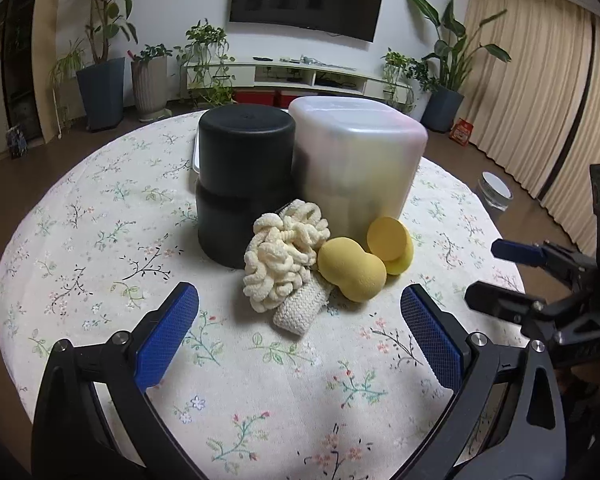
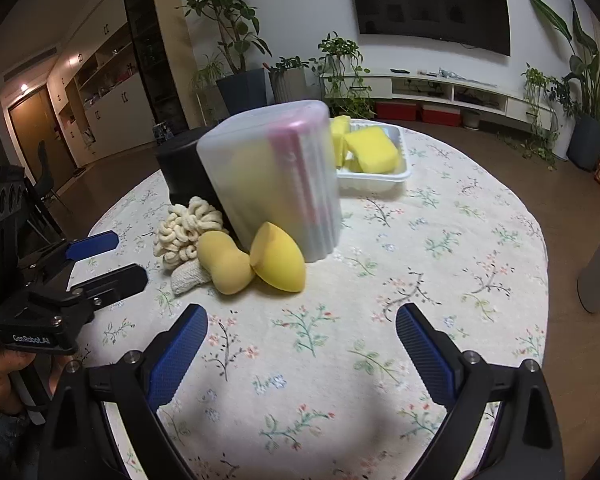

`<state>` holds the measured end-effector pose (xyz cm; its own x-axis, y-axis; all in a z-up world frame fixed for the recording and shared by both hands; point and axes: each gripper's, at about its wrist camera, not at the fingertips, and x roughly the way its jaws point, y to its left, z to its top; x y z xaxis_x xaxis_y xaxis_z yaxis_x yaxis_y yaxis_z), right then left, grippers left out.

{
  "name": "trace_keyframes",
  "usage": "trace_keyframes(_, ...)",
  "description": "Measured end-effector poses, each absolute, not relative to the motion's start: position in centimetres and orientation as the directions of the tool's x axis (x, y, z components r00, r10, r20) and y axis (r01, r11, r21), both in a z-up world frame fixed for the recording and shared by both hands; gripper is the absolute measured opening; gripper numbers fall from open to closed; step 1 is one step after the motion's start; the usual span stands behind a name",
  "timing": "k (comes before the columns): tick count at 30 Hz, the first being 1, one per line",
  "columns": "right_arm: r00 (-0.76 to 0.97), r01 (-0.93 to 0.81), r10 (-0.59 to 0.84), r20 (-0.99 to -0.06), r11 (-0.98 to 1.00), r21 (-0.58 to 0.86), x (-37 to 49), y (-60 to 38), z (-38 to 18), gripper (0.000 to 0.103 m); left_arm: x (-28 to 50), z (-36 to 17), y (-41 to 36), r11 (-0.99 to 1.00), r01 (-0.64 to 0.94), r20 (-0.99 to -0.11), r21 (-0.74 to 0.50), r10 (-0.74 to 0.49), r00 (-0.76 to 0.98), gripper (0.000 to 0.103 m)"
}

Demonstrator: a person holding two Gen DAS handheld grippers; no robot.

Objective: Organize soft objects
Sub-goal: 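Move both tools back toward the rope toy and makeup sponges, then grasp the cream rope-knot toy with the left tool while the right tool grasps a yellow makeup sponge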

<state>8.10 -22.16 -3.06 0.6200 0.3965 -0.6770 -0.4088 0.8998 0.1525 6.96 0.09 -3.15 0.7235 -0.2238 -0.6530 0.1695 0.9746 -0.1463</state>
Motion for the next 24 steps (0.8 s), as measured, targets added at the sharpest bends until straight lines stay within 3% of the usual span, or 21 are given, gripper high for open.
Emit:
trace_keyframes(8, 0.613, -0.428, 0.403, -0.679, 0.892, 0.144, 9.4, -20.3, -3.7, 0.095, 8.7, -4.1, -0.2, 0.979, 0.149, -0.68, -0.137, -0.203, 0.704, 0.103)
trace_keyframes(13, 0.605, -0.433, 0.398, -0.689, 0.891, 0.135, 10.6, -19.5, -4.2, 0.087, 9.9, -4.8, 0.5, 0.985, 0.108, -0.708, -0.136, -0.173, 0.685, 0.103)
trace_keyframes(24, 0.571, -0.447, 0.383, -0.726, 0.887, 0.117, 13.0, -18.4, -5.2, 0.085, 11.5, -5.2, 0.7, 0.989, 0.067, -0.735, -0.13, -0.141, 0.664, 0.102)
